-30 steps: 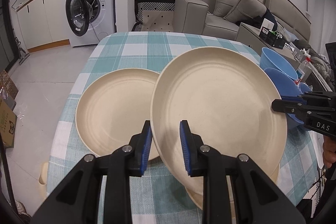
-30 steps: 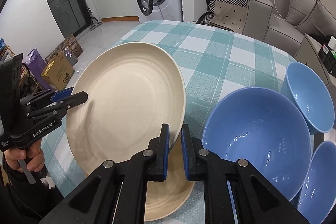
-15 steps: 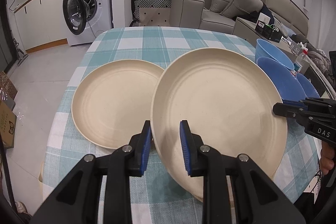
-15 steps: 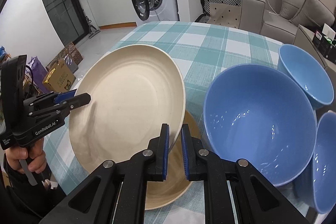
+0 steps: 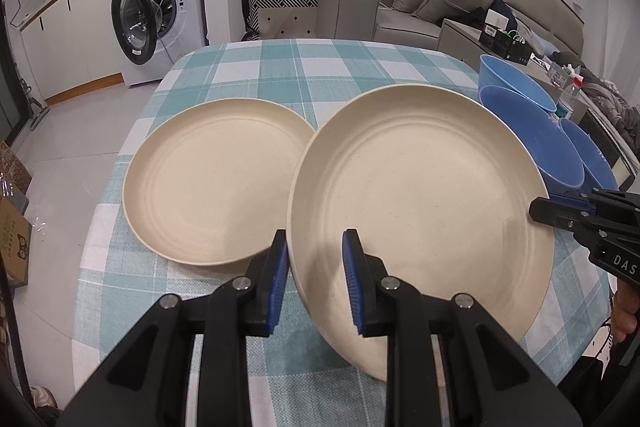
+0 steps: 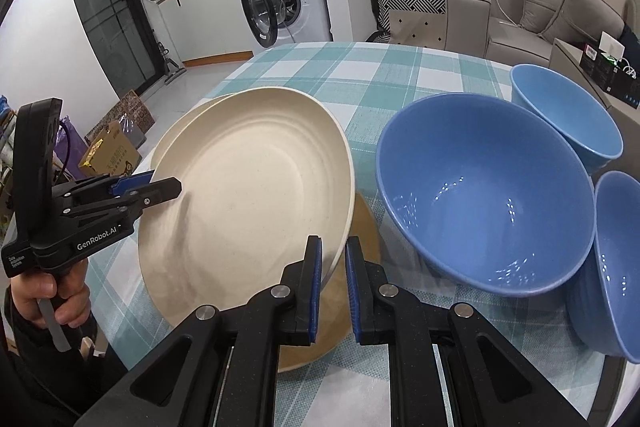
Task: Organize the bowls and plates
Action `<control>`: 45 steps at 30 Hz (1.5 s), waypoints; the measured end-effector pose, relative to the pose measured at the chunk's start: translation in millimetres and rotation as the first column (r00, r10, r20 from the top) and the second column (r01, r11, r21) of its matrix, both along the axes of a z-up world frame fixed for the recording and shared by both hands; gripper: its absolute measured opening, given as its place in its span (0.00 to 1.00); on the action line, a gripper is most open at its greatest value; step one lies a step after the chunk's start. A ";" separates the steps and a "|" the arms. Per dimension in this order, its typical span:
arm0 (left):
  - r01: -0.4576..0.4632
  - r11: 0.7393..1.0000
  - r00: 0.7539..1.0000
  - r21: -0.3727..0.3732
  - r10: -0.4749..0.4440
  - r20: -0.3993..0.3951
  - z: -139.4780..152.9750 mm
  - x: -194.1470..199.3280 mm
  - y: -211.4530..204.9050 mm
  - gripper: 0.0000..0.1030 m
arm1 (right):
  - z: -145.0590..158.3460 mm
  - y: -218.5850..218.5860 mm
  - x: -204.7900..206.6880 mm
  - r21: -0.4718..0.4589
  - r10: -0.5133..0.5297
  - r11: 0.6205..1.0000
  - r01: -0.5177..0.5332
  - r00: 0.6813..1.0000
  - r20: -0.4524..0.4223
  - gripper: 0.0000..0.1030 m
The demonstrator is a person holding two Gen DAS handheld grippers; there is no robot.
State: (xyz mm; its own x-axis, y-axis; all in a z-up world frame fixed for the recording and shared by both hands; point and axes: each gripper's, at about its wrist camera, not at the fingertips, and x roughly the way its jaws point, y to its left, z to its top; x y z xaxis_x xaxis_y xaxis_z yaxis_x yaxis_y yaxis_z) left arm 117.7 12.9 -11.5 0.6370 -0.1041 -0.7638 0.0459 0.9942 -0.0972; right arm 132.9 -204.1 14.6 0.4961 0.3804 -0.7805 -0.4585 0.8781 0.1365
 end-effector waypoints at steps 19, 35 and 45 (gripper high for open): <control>0.024 0.998 0.999 0.065 -0.023 -0.027 -13.8 -1.1 -16.7 0.23 | -18.9 -7.2 -6.2 -0.030 -0.005 1.000 0.004 1.000 -0.025 0.12; 0.049 0.991 0.998 0.121 -0.043 -0.048 -22.2 -0.6 -32.3 0.26 | -25.3 -8.2 -5.1 -0.080 -0.009 0.997 0.007 1.000 -0.020 0.15; 0.062 0.988 0.997 0.139 -0.053 -0.062 -23.6 -2.3 -32.8 0.30 | -31.5 0.1 -6.3 -0.130 0.009 0.991 -0.010 1.000 -0.010 0.16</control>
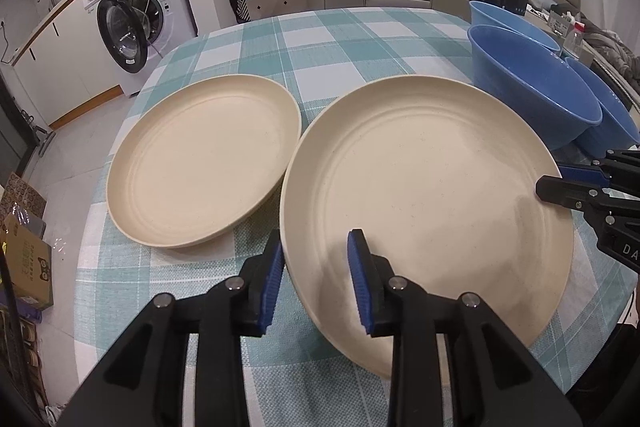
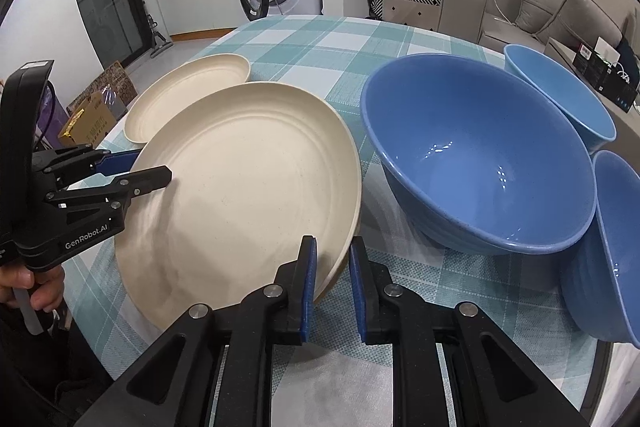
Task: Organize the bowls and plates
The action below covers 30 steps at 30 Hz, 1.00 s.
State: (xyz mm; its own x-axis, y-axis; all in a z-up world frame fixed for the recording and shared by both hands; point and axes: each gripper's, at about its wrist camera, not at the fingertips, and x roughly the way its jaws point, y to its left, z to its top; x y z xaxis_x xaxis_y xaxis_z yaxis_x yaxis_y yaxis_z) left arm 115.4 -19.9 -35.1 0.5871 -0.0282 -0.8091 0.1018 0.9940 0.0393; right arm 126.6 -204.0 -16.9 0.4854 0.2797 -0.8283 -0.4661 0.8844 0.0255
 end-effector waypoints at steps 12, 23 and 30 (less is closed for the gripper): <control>0.022 1.000 1.000 -0.007 -0.023 -0.018 -2.0 -0.7 -2.7 0.45 | -2.5 4.6 -1.8 -0.017 0.009 1.000 -0.008 1.000 0.009 0.24; 0.037 0.997 0.999 -0.068 -0.036 0.016 10.1 -4.9 1.9 0.51 | 4.5 4.5 -7.5 0.010 0.036 0.999 -0.036 0.999 0.031 0.47; -0.003 0.995 0.998 -0.104 0.009 0.060 22.9 -5.6 19.1 0.52 | 18.0 4.7 -14.9 0.069 0.069 0.995 -0.073 0.995 0.068 0.74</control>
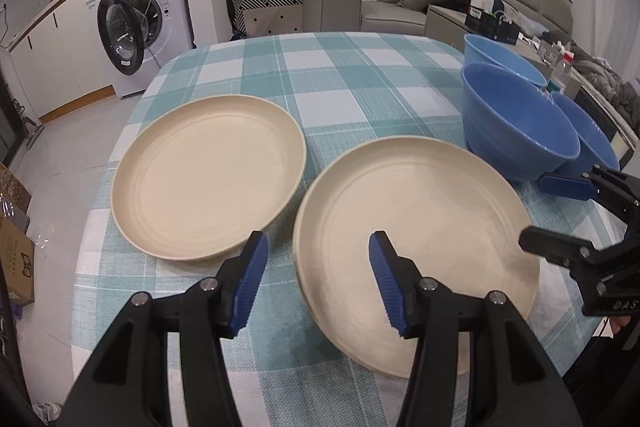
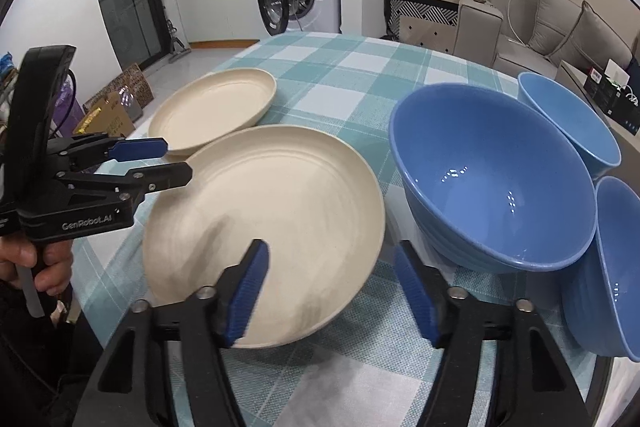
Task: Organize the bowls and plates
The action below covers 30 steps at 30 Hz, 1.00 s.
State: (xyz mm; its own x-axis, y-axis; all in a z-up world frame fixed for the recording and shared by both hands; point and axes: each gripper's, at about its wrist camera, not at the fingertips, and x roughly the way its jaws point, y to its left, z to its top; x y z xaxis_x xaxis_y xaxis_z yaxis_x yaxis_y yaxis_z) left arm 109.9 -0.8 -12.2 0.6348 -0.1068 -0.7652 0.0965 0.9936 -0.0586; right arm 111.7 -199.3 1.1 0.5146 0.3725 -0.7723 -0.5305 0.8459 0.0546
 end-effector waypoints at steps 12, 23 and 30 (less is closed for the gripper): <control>-0.071 0.997 0.994 -0.029 0.073 0.084 19.0 -4.4 28.0 0.98 | 30.0 -9.1 -10.1 0.135 0.001 0.991 -0.013 0.996 0.088 0.98; -0.157 0.984 0.977 -0.079 0.167 0.134 28.6 -5.0 57.8 1.00 | 52.0 -1.9 -14.0 0.219 0.032 0.974 -0.063 0.989 0.141 0.99; -0.212 0.973 0.963 -0.095 0.224 0.148 32.0 -0.2 72.3 1.00 | 62.6 14.4 -5.5 0.193 0.047 0.978 -0.077 0.987 0.157 0.99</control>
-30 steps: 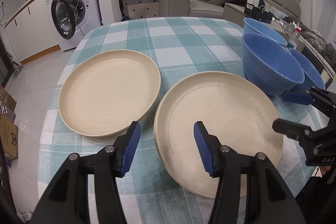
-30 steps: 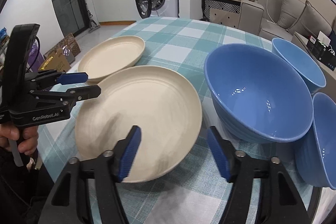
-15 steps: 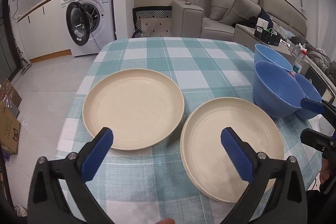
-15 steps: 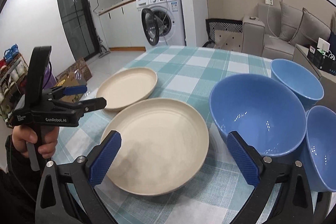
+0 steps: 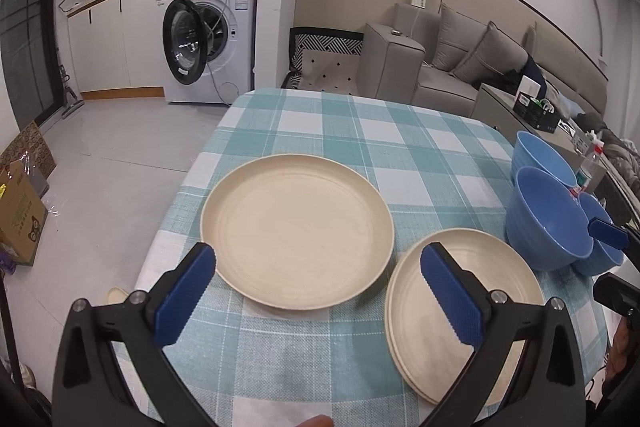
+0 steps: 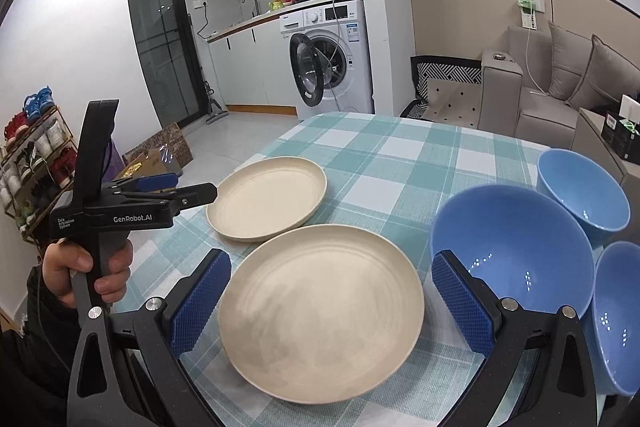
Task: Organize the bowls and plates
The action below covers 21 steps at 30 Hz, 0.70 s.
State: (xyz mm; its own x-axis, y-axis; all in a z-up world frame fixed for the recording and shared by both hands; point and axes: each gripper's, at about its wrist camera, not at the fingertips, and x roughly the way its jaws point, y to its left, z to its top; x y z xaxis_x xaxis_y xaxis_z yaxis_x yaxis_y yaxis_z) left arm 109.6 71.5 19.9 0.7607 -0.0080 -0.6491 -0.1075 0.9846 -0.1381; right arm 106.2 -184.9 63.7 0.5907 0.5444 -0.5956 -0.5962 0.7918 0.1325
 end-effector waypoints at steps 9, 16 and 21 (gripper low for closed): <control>-0.032 0.999 0.999 0.002 0.032 0.023 6.8 7.3 13.2 1.00 | 15.0 17.0 21.8 -0.010 -0.024 1.000 0.024 1.000 0.019 0.99; -0.070 0.998 0.997 -0.007 0.071 0.031 11.6 12.6 28.7 1.00 | 24.5 31.8 39.5 0.009 -0.025 1.000 0.025 1.000 0.012 0.99; -0.090 0.996 0.995 -0.010 0.091 0.030 13.4 16.0 38.4 1.00 | 34.7 41.3 47.8 0.014 -0.027 1.000 0.026 0.999 0.023 0.99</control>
State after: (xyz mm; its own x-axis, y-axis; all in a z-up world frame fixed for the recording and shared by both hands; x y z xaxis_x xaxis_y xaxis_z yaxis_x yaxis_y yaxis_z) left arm 125.7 109.9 33.3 0.7781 0.0563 -0.6256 -0.1916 0.9698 -0.1510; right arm 153.9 -143.5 98.5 0.6186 0.5365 -0.5740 -0.5780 0.8056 0.1301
